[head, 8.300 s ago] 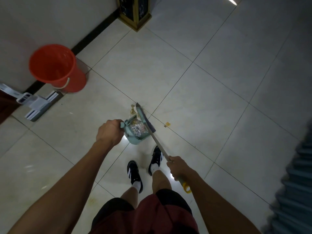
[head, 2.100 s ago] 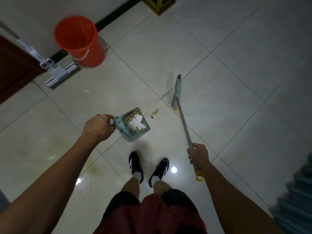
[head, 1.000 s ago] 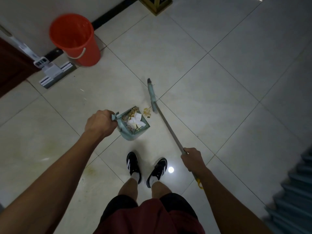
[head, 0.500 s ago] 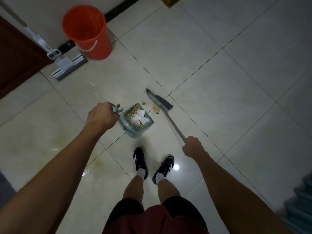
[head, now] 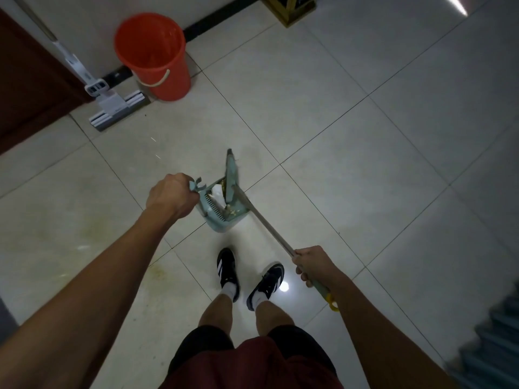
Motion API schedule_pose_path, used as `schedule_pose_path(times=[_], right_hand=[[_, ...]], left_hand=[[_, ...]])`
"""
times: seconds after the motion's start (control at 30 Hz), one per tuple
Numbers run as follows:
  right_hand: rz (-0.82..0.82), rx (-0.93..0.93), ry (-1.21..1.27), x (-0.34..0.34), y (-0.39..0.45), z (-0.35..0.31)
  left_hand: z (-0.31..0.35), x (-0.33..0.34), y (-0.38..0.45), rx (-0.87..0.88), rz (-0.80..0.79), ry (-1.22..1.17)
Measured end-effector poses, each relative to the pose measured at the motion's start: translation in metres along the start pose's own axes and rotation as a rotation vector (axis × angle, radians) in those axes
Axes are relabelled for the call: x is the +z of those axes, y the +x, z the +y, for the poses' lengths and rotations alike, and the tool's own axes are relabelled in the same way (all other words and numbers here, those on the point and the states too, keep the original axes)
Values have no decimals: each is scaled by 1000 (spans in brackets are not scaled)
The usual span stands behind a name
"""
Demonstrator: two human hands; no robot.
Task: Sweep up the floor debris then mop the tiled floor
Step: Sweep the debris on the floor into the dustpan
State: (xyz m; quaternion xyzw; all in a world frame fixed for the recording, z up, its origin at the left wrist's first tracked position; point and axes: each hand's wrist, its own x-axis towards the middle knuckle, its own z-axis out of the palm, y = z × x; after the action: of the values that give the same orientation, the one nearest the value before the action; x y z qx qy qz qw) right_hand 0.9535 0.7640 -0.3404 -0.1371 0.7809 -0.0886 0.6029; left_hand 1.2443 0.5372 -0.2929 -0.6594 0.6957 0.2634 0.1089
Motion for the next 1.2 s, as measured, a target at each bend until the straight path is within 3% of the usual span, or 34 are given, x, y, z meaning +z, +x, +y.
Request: schedule_pose_path(times=[0.13, 0.37, 0.63, 0.83, 1.0, 1.2], right_hand=[[6, -38, 16, -7, -13, -7], [142, -149, -181, -12, -18, -27], [270, -304, -651, 14, 11, -71], [302, -249, -859, 53, 23, -98], [269, -204, -872, 72, 18, -99], [124, -170, -674, 88, 6, -93]], left_hand=[[-14, -1, -13, -21, 12, -8], [-53, -10, -32, -113, 24, -21], [-85, -9, -39, -174, 16, -37], [-93, -6, -36, -169, 20, -51], [-95, -3, -36, -158, 12, -65], [-95, -2, -36, -143, 14, -76]])
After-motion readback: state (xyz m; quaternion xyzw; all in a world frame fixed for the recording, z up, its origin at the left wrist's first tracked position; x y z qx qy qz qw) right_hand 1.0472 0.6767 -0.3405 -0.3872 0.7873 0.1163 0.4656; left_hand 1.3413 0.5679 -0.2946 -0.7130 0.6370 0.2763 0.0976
